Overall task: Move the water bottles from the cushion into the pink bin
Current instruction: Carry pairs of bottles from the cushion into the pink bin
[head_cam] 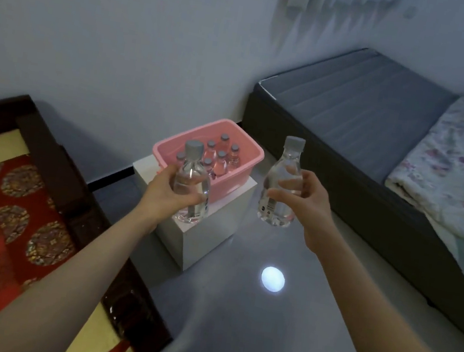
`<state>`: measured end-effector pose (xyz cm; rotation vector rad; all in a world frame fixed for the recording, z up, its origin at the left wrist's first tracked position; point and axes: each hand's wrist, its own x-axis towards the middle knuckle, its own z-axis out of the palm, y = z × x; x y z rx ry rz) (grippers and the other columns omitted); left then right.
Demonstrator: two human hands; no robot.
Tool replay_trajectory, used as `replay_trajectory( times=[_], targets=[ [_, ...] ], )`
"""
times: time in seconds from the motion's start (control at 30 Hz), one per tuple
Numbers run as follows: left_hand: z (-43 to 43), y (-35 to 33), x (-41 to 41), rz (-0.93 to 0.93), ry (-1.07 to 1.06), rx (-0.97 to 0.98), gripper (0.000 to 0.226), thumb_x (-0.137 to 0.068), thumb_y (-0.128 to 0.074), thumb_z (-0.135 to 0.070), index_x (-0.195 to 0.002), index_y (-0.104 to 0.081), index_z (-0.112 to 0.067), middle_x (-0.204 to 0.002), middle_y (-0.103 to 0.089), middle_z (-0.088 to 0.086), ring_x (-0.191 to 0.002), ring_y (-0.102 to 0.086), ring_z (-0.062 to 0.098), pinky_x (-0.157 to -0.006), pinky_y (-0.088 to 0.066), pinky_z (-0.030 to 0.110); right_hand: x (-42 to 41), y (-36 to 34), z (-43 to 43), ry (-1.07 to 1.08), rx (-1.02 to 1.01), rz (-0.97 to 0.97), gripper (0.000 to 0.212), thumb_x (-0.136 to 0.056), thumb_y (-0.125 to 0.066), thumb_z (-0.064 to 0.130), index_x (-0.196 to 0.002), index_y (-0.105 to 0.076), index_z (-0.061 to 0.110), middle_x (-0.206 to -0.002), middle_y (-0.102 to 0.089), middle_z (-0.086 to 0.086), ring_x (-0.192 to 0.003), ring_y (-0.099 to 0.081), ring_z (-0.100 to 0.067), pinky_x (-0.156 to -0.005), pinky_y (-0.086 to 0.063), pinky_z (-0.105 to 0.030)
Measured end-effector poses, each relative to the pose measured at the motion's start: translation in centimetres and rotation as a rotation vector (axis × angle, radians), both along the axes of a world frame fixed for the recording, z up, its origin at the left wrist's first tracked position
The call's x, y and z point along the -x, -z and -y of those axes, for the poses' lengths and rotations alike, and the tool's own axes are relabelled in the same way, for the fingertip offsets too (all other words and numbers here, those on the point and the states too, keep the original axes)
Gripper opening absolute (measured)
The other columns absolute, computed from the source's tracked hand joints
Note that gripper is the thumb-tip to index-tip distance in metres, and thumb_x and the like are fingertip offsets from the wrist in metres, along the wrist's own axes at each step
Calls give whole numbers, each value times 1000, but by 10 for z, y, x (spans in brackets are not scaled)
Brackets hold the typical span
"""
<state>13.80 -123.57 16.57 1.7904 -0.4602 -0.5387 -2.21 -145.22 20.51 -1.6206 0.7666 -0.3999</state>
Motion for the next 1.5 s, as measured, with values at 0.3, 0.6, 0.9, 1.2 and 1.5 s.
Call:
replay_trajectory(
  times=[0.3, 0.6, 0.9, 1.2, 1.5],
  targets=[
    [61, 27, -74, 54, -61, -13, 66, -66, -82, -17, -123, -50, -27, -119, -63, -1, -109, -61, 22, -93, -52, 46, -97, 29, 74, -142, -34, 2, 57, -60, -85, 21, -108, -54, 29, -111, -62, -1, -95, -65, -17, -61, -55, -22],
    [130, 71, -174, 28, -150, 1, 67, -67, -83, -21, -122, -47, -32, -115, -63, -8, -104, -62, 12, -87, -51, 30, -232, 57, 140, -263, -30, -72, 52, -65, -84, 11, -104, -54, 27, -103, -64, 3, -94, -64, -15, -68, -54, -26],
    [176, 115, -203, -75, -84, -26, 71, -63, -87, -22, -109, -45, -57, -110, -64, -23, -95, -66, -1, -78, -55, 18, -300, 98, 183, -430, 146, -247, 72, -61, -84, 9, -123, -49, 22, -112, -62, 4, -99, -62, -15, -84, -53, -36],
    [210, 173, -192, -145, -191, -169, 76, -59, -87, -9, -120, -50, -33, -118, -57, -19, -93, -56, -3, -73, -42, 1, -342, 182, 236, -713, 397, -487, 63, -50, -90, 30, -107, -64, 29, -82, -61, 24, -73, -59, 3, -54, -41, -1],
    [224, 204, -194, -96, -238, -218, 78, -59, -89, -21, -128, -52, -21, -125, -58, -11, -118, -54, 4, -98, -41, 19, -381, 249, 258, -1278, 715, -543, 53, -56, -74, 32, -106, -56, 23, -98, -68, 1, -86, -64, -24, -66, -47, -30]
  ],
)
